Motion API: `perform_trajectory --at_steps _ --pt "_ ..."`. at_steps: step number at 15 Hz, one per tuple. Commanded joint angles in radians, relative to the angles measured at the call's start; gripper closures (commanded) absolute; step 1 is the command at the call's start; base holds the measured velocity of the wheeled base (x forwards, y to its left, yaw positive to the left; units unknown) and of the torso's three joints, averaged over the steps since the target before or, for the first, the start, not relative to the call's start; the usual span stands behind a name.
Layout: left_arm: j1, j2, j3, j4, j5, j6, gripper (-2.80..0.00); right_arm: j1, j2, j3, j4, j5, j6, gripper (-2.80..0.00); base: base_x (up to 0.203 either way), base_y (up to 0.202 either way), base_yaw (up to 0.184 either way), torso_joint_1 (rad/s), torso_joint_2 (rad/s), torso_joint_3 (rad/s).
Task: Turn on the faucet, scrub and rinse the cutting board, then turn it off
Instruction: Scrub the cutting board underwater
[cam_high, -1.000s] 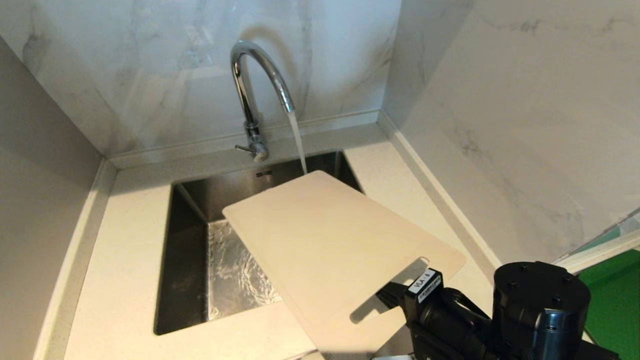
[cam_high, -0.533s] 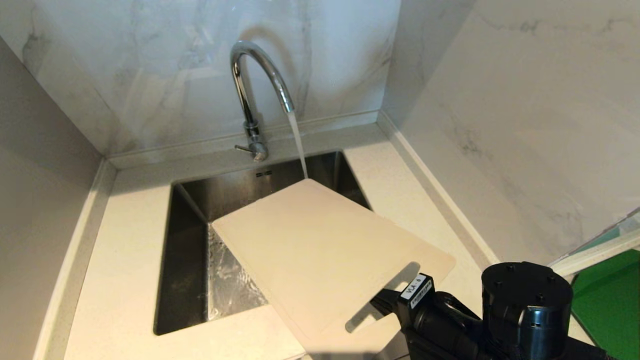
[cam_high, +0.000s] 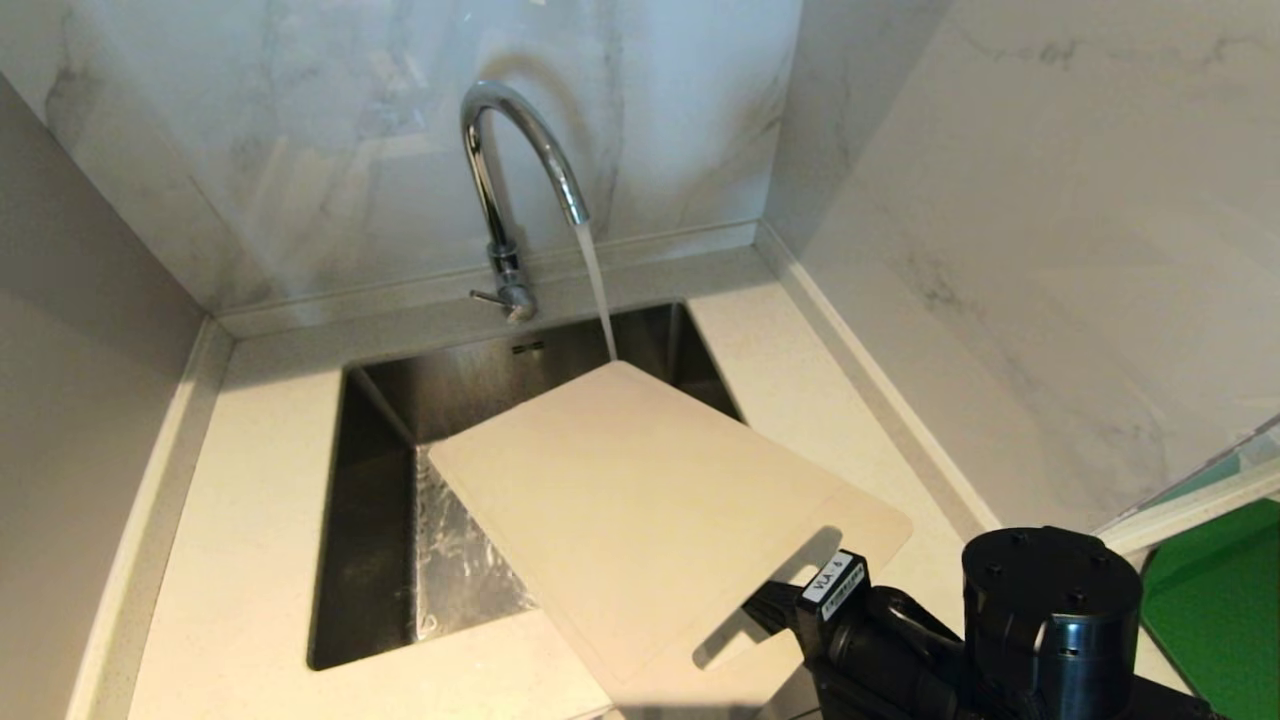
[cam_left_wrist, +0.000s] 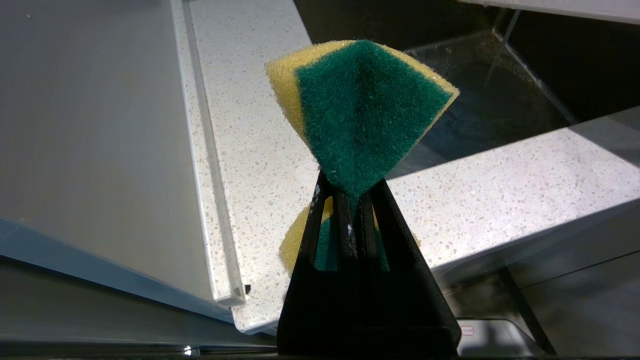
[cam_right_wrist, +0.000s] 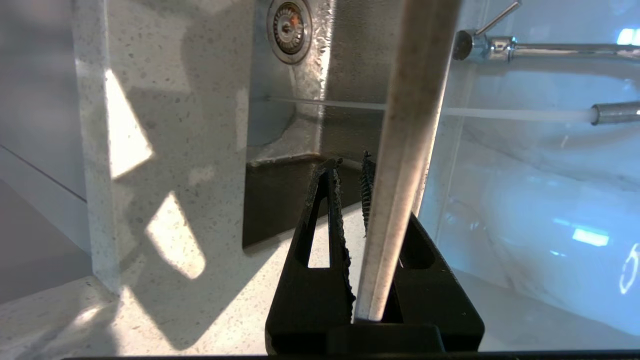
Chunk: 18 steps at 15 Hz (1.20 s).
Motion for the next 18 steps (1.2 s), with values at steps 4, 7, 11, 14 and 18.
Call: perform_trajectory --at_steps 4,7,11,14,18 --pt "0.0 -0.001 0.0 0.0 0.0 -0.001 0.0 0.001 -0.002 -0.001 -0.012 0.002 -0.018 0.0 0.0 0.0 0.0 0.0 0.0 0.0" --pt "0.0 -0.001 0.0 0.0 0.0 -0.001 0.0 0.002 -0.008 -0.005 -0.029 0.005 -0.022 0.0 0.0 0.0 0.0 0.0 0.0 0.0" --pt "0.0 -0.001 0.0 0.0 0.0 -0.001 0.0 0.005 -0.039 0.006 -0.031 0.007 -0.045 0.0 0.0 0.0 0.0 0.0 0.0 0.0" --pt "0.0 -0.001 0.0 0.0 0.0 -0.001 0.0 0.005 -0.055 0.021 -0.03 0.052 -0.058 0.0 0.0 0.0 0.0 0.0 0.0 0.0" --pt "0.0 -0.001 0.0 0.0 0.0 -0.001 0.0 0.005 -0.064 0.024 -0.028 0.055 -0.056 0.0 0.0 0.0 0.0 0.0 0.0 0.0"
